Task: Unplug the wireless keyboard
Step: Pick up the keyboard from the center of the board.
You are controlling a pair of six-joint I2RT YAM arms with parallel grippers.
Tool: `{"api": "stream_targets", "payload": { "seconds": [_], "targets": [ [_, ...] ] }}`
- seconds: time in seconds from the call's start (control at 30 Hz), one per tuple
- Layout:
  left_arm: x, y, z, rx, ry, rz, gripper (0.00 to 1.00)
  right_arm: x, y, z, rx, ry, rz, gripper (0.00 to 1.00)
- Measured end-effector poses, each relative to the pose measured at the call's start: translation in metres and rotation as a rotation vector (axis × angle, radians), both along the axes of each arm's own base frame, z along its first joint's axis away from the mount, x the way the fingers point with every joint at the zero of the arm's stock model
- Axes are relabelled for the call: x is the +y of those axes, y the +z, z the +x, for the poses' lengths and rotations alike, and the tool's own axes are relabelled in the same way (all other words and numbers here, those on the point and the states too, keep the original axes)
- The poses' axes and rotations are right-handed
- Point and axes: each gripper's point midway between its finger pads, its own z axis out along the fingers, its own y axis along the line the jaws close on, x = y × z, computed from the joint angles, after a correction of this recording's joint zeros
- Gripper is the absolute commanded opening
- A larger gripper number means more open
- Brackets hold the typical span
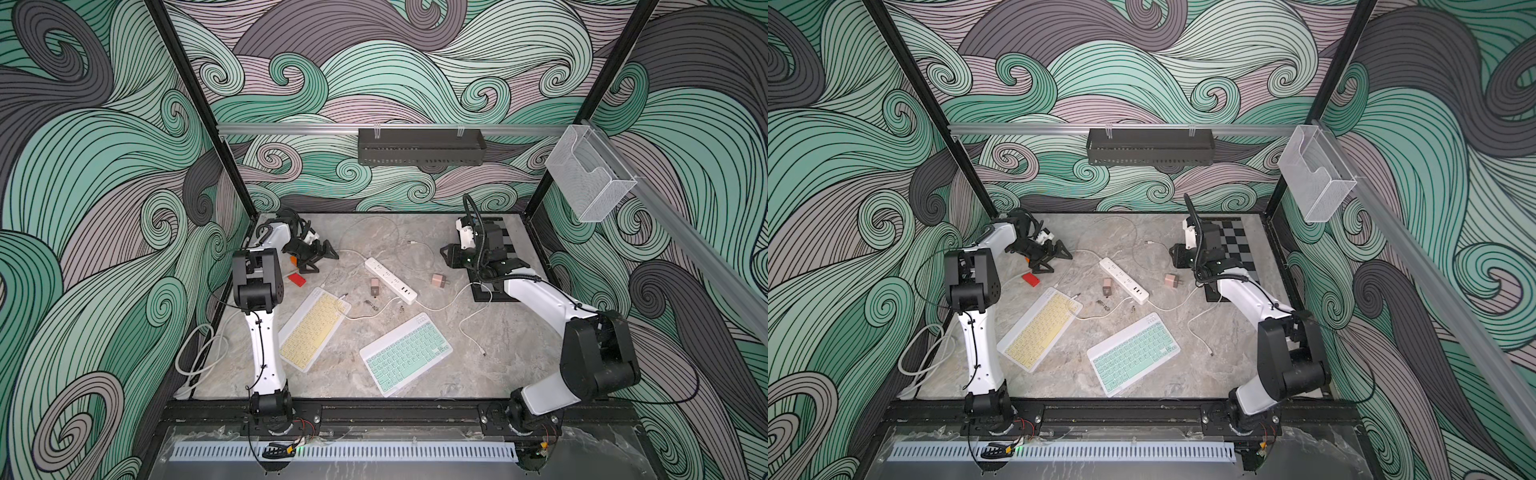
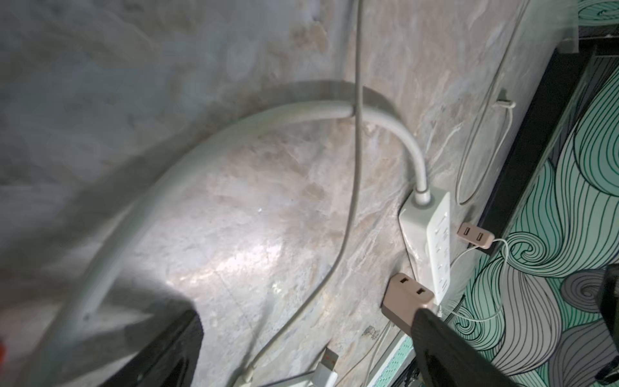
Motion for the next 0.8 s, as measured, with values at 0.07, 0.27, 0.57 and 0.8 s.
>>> {"api": "stream_targets", "payload": {
  "seconds": [0.07,0.27,0.57,0.8],
  "targets": [
    [-0.008,-0.001,-0.003,-0.001,-0.026,-0.010,0.86,0.001,-0.001,-0.001,0.007,0.004,0.006,0.43],
    [-0.030,-0.008,-0.007,0.020,-0.080,-0.087,0.64,0.007,0.001,-0.005,0.023,0.020,0.045,0.43],
    [-0.038,-0.022,-0.013,0.061,-0.120,-0.119,0.00,0.029,0.018,-0.018,0.046,0.064,0.165,0.43],
    [-0.043,0.022,-0.009,-0.007,-0.108,-0.148,0.00,0.124,0.020,-0.060,0.118,0.303,0.302,0.52]
  ]
}}
